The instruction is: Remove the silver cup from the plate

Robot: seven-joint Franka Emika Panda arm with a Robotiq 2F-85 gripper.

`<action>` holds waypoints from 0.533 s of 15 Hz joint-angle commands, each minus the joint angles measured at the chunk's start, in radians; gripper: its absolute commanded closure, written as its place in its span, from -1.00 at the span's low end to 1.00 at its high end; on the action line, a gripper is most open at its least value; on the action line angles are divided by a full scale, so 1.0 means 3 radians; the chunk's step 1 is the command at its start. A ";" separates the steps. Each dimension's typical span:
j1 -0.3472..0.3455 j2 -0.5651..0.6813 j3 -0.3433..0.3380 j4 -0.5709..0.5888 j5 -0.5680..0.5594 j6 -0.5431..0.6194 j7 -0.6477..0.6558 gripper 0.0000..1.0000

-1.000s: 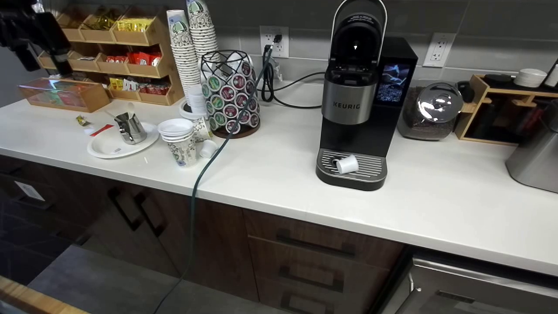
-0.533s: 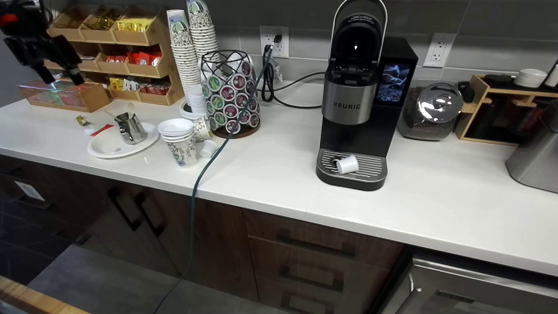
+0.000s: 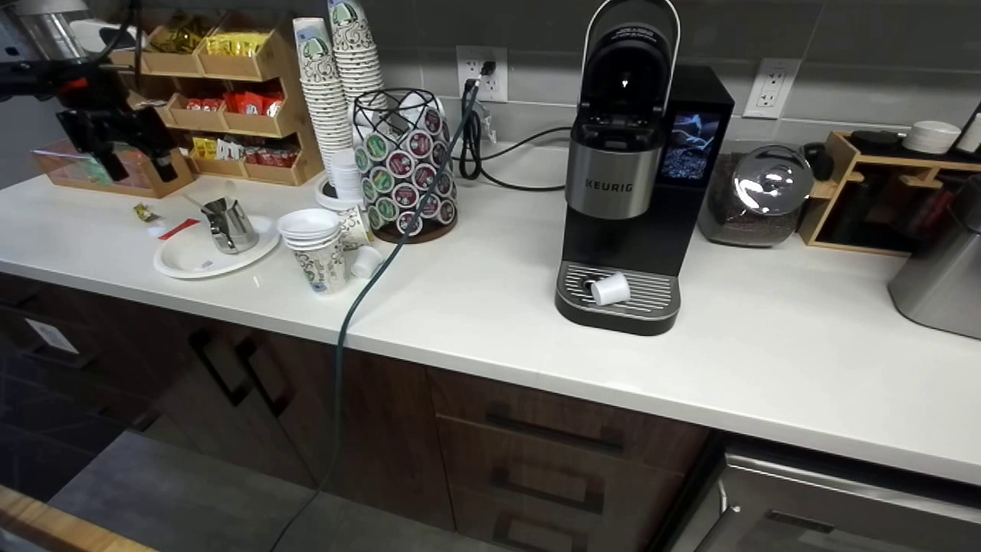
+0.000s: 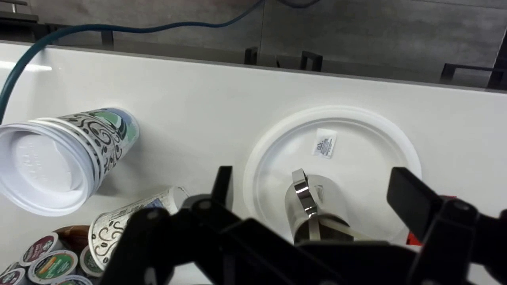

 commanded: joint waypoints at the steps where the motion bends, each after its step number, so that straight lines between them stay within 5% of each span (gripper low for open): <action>1: 0.0056 -0.0025 -0.0053 0.0003 -0.0012 -0.0007 0.0009 -1.00; 8: 0.0053 0.0669 -0.0126 0.0074 -0.0021 0.0915 -0.0371 -1.00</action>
